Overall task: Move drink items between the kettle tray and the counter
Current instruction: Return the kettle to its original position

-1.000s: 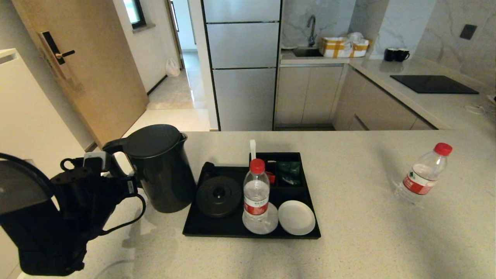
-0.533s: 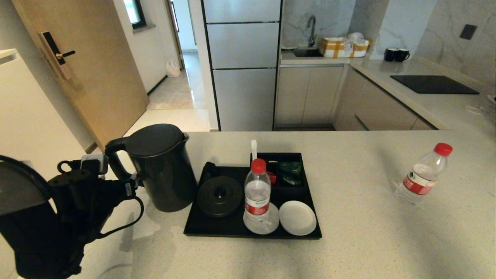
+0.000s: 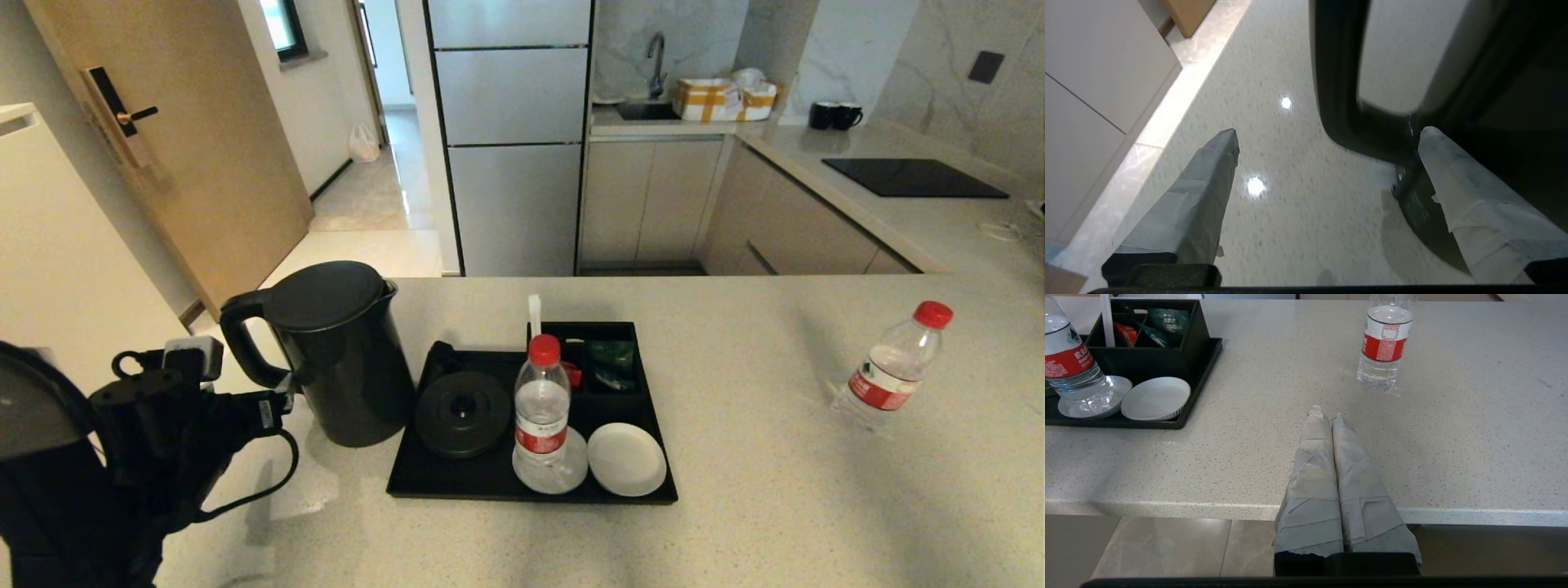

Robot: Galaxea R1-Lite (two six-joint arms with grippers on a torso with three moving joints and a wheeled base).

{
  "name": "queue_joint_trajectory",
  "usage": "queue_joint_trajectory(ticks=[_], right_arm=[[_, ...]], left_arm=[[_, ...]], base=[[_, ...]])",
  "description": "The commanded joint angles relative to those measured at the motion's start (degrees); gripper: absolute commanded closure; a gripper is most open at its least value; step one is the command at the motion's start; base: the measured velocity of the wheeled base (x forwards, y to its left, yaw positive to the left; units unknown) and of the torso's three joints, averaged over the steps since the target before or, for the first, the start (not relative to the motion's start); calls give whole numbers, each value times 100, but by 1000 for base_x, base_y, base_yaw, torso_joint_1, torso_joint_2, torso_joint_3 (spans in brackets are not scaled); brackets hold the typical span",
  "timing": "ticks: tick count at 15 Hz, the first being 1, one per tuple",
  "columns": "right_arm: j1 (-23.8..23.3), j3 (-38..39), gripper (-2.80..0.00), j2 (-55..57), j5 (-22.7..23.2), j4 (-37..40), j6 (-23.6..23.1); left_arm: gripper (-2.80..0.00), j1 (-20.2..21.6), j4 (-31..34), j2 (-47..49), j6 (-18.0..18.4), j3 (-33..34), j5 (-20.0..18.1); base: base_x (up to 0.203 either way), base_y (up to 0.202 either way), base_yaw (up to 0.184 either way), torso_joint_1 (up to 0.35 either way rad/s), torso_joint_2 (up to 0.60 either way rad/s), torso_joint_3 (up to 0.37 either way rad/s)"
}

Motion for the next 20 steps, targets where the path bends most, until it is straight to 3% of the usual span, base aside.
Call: queue_joint_trajectory(ticks=[1,10,13,20], right_arm=[[0,0,0,-9,2,0,-6],[0,0,0,-9,2,8,-6],[0,0,0,-9,2,2,-6],[0,0,0,-9,2,7,-6]], left_arm=[[-280,13,-52,-140,-63,158,21],[-280,22,-52,-964,-88,726,49],[-280,27,-52,-1362,-110,1292,78],[-280,18,231,-2904,25,1863,149]], base=[[0,0,0,0,0,0],[0,0,0,0,0,0],[0,0,0,0,0,0],[0,0,0,0,0,0]])
